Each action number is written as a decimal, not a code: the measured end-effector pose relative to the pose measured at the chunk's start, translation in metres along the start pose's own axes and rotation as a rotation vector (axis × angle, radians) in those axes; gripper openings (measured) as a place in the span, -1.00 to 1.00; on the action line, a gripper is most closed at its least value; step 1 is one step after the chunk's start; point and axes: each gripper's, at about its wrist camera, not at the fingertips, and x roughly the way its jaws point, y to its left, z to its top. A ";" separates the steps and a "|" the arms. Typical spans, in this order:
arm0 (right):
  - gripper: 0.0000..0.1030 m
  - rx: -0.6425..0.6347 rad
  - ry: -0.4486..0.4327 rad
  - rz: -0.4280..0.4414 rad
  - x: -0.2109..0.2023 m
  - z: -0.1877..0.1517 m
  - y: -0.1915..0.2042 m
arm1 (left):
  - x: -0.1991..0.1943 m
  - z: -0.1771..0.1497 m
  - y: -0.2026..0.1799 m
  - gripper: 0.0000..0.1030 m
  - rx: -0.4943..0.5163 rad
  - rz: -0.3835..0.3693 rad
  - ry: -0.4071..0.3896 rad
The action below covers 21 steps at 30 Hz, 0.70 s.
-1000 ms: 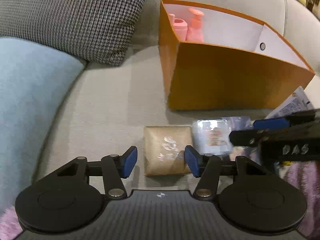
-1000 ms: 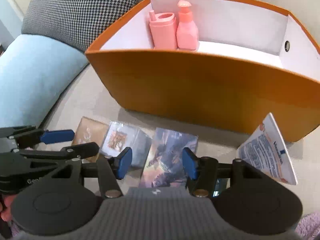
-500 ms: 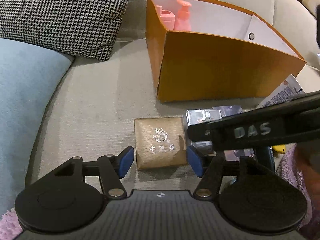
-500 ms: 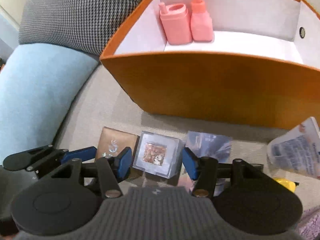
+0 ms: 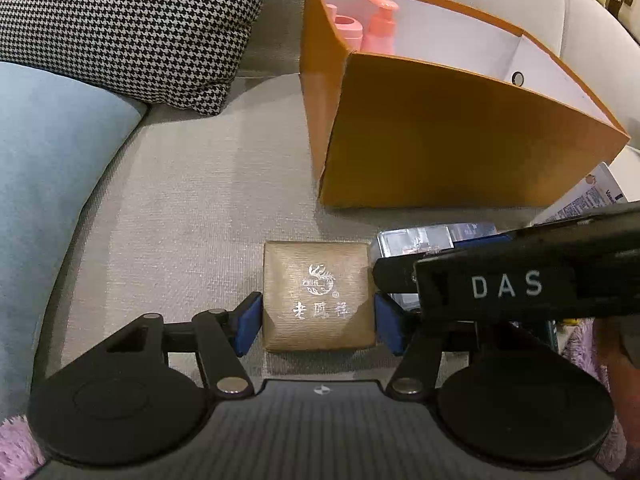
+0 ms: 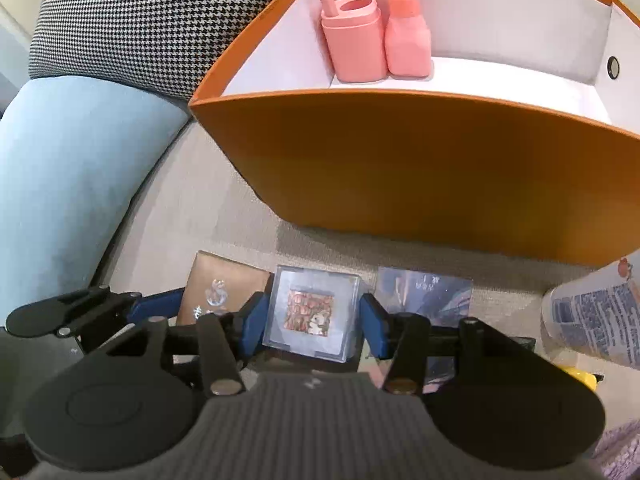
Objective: Organize rigid objects
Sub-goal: 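Grasp the gold square box with the left tool while the right tool grasps the clear cube, then place the gold box into the orange box while the right tool carries the clear cube in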
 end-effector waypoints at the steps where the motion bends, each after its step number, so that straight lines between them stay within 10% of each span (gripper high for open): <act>1: 0.01 0.004 -0.001 0.003 0.000 0.000 -0.001 | -0.001 0.000 -0.001 0.32 0.002 0.001 -0.001; 21: -0.01 -0.030 -0.153 0.079 -0.085 -0.012 -0.011 | -0.081 0.000 -0.005 0.31 -0.099 -0.064 -0.128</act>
